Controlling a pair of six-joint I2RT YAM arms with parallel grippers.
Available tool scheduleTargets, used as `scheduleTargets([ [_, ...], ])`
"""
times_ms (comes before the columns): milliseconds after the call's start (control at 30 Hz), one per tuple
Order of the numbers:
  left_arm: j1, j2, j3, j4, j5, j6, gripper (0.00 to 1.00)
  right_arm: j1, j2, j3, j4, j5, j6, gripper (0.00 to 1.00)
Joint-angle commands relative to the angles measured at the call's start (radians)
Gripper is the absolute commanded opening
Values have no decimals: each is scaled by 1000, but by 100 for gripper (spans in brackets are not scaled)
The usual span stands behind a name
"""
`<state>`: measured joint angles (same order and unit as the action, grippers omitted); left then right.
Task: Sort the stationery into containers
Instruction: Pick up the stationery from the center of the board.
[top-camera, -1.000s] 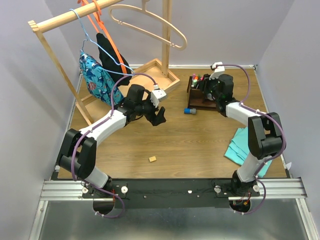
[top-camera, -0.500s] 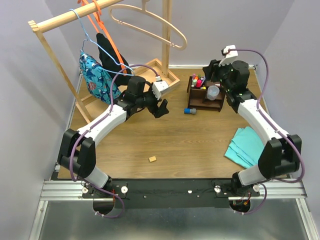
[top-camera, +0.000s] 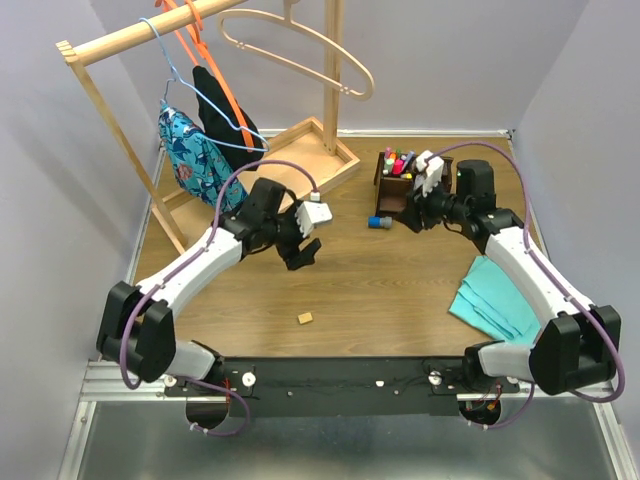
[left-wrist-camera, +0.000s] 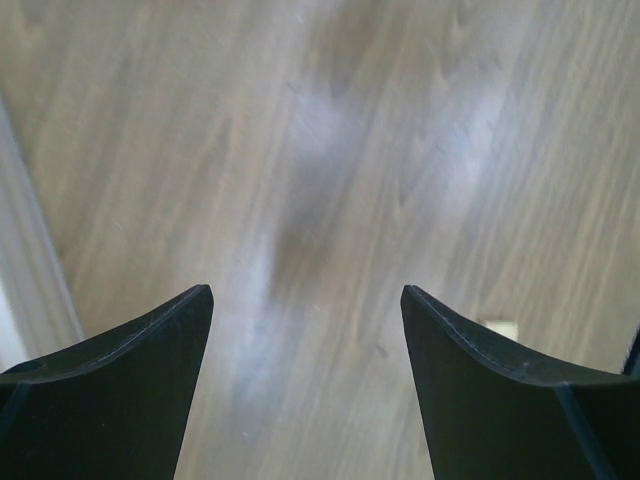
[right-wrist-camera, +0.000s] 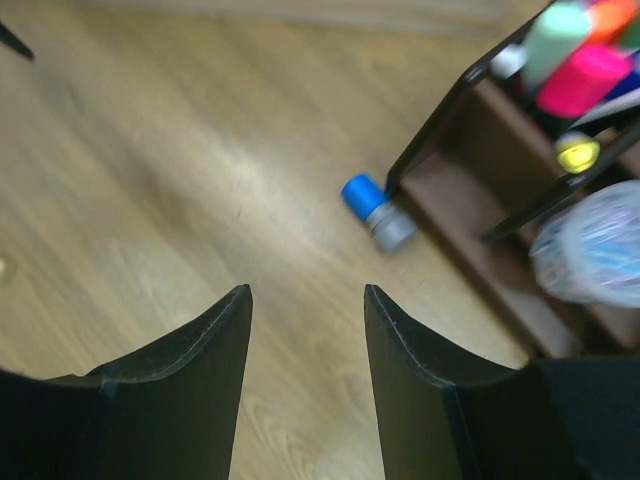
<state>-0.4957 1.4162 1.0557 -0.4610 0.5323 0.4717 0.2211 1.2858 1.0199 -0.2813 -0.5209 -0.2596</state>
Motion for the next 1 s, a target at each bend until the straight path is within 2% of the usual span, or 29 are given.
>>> scheduleTargets([
  [0, -52, -89, -104, -117, -32, 111, 84, 6, 16, -26, -209, -84, -231, 56],
  [100, -53, -125, -152, -126, -52, 111, 85, 11, 35, 5, -278, -99, -344, 54],
  [200, -43, -155, -186, -128, -87, 111, 85, 122, 27, 23, -314, -81, -435, 54],
  [233, -38, -160, -203, -130, -87, 110, 85, 205, 23, 3, -308, -73, -482, 54],
  [400, 11, -207, -259, -136, -58, 100, 85, 392, 40, -112, -161, -73, -556, 55],
  [533, 91, -266, -302, -146, -32, 91, 84, 549, 127, -152, -38, -102, -590, 56],
  [767, 195, -411, -397, -188, -6, 96, 84, 659, 303, -103, 102, -152, -625, 62],
  [967, 273, -493, -416, -214, -28, 111, 85, 722, 405, -64, 155, -180, -616, 61],
])
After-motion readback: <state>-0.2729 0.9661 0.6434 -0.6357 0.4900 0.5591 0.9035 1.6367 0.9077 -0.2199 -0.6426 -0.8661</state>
